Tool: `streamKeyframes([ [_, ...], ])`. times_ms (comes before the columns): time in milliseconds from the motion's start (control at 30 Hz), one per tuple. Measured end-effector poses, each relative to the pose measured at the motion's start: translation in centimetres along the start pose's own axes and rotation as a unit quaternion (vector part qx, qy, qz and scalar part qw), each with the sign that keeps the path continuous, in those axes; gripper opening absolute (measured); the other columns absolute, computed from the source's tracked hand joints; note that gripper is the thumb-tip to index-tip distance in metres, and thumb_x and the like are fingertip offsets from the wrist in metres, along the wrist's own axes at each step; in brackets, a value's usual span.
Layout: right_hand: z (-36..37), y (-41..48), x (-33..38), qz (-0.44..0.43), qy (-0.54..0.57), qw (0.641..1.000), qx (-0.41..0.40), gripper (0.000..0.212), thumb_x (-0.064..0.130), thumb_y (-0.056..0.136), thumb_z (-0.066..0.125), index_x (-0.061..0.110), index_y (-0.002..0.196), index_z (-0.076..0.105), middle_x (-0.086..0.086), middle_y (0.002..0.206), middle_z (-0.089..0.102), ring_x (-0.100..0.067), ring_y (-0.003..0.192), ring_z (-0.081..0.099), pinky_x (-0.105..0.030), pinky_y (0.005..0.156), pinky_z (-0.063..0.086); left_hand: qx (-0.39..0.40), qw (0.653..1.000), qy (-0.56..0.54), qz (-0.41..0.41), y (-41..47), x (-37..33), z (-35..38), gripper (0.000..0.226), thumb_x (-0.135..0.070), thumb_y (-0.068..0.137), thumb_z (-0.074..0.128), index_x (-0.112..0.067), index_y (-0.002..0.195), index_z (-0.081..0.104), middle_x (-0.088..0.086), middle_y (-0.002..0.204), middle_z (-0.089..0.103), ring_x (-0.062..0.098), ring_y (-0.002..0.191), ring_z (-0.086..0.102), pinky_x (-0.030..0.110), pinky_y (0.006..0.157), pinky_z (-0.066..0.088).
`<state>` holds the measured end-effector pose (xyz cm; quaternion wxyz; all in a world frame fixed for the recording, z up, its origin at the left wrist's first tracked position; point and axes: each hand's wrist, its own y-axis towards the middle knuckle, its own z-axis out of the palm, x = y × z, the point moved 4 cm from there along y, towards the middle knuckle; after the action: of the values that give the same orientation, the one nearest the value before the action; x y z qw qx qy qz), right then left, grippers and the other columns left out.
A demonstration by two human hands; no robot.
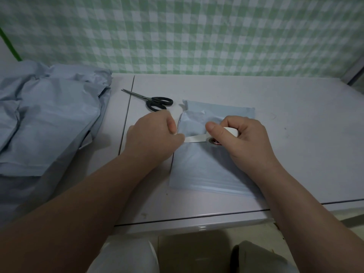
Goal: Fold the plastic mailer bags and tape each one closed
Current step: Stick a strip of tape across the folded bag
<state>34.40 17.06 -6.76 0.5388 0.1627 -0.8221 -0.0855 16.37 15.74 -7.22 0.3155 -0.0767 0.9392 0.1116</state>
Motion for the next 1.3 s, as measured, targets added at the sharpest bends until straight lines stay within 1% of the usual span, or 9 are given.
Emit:
streamKeyframes([
  [267,0.0,0.0,-0.4,0.004,-0.01,1.0,-0.001,0.04,0.034,0.085,0.068,0.023,0.049,0.055,0.014,0.045,0.05,-0.003,0.052,0.045,-0.016,0.056,0.031,-0.019,0.999,0.006,-0.049,0.2,0.3,-0.3,0.022,-0.008,0.079,0.056,-0.024,0.071,0.043,-0.008,0.076,0.052,0.023,0.086,0.055,0.038,0.085,0.044],
  [400,0.0,-0.1,-0.1,0.009,-0.004,1.0,0.001,0.038,0.033,0.085,0.067,0.02,0.051,0.055,0.015,0.044,0.049,-0.001,0.048,0.044,-0.012,0.052,0.031,-0.127,0.991,-0.027,0.032,-1.4,-1.1,-1.4,0.024,0.002,0.083,0.049,-0.016,0.091,0.064,0.001,0.095,0.066,0.016,0.088,0.055,0.019,0.077,0.035],
  [467,0.0,-0.1,0.0,0.009,-0.003,1.0,-0.001,0.038,0.034,0.085,0.067,0.021,0.05,0.056,0.013,0.046,0.05,-0.001,0.048,0.044,-0.014,0.052,0.032,-0.112,0.987,-0.031,0.113,-2.9,-2.9,-0.9,0.032,-0.003,0.085,0.048,-0.01,0.109,0.067,0.005,0.11,0.067,0.019,0.099,0.058,0.017,0.085,0.032],
  [533,0.0,0.0,0.0,0.006,-0.005,1.0,-0.001,0.038,0.034,0.085,0.067,0.019,0.052,0.058,0.011,0.048,0.053,-0.001,0.05,0.046,-0.017,0.054,0.034,-0.035,0.984,-0.009,0.173,-4.5,-4.4,0.5,0.045,-0.01,0.087,0.046,-0.007,0.132,0.052,0.009,0.129,0.059,0.024,0.118,0.053,0.02,0.097,0.028],
  [633,0.0,0.0,0.1,-0.001,-0.01,1.0,0.001,0.038,0.036,0.085,0.066,0.011,0.056,0.06,0.002,0.053,0.056,-0.006,0.054,0.048,-0.026,0.058,0.038,0.084,0.984,0.051,0.15,-5.6,-4.4,2.8,0.067,-0.026,0.096,0.045,-0.008,0.15,0.009,0.005,0.154,0.027,0.018,0.139,0.027,0.026,0.11,0.015],
  [733,0.0,-0.1,0.2,0.001,-0.008,1.0,0.002,0.037,0.042,0.082,0.068,0.014,0.057,0.062,-0.003,0.059,0.062,-0.007,0.056,0.051,-0.025,0.058,0.041,0.113,0.971,0.174,0.115,-5.9,-3.5,3.9,0.075,-0.046,0.097,0.031,-0.009,0.149,-0.008,0.003,0.16,0.0,0.014,0.146,0.002,0.038,0.117,0.003],
  [967,-0.2,-0.2,0.4,0.005,-0.003,1.0,0.01,0.045,0.044,0.083,0.064,0.01,0.056,0.054,0.018,0.045,0.053,0.003,0.048,0.047,-0.011,0.051,0.034,0.138,0.957,0.243,0.08,-6.0,-3.5,4.1,0.076,-0.056,0.095,0.019,-0.009,0.15,-0.005,0.007,0.159,-0.007,0.016,0.146,-0.006,0.043,0.117,-0.002],
  [1100,-0.4,-0.2,0.2,-0.015,-0.014,1.0,0.01,0.048,0.046,0.09,0.054,0.022,0.049,0.044,-0.007,0.052,0.05,-0.01,0.053,0.045,-0.02,0.054,0.033,0.142,0.953,0.258,0.076,-6.1,-3.5,4.0,0.077,-0.058,0.095,0.015,-0.008,0.15,-0.005,0.008,0.159,-0.008,0.017,0.146,-0.006,0.043,0.116,-0.002],
  [1300,-0.3,-0.1,0.1,-0.024,-0.04,0.997,-0.054,0.05,0.043,0.087,0.061,0.027,0.044,0.043,0.012,0.045,0.046,-0.007,0.068,0.043,-0.012,0.059,0.03,0.141,0.952,0.262,0.072,-6.0,-3.4,4.1,0.078,-0.06,0.094,0.015,-0.01,0.15,-0.003,0.007,0.159,-0.006,0.017,0.146,-0.005,0.045,0.117,0.0],
])
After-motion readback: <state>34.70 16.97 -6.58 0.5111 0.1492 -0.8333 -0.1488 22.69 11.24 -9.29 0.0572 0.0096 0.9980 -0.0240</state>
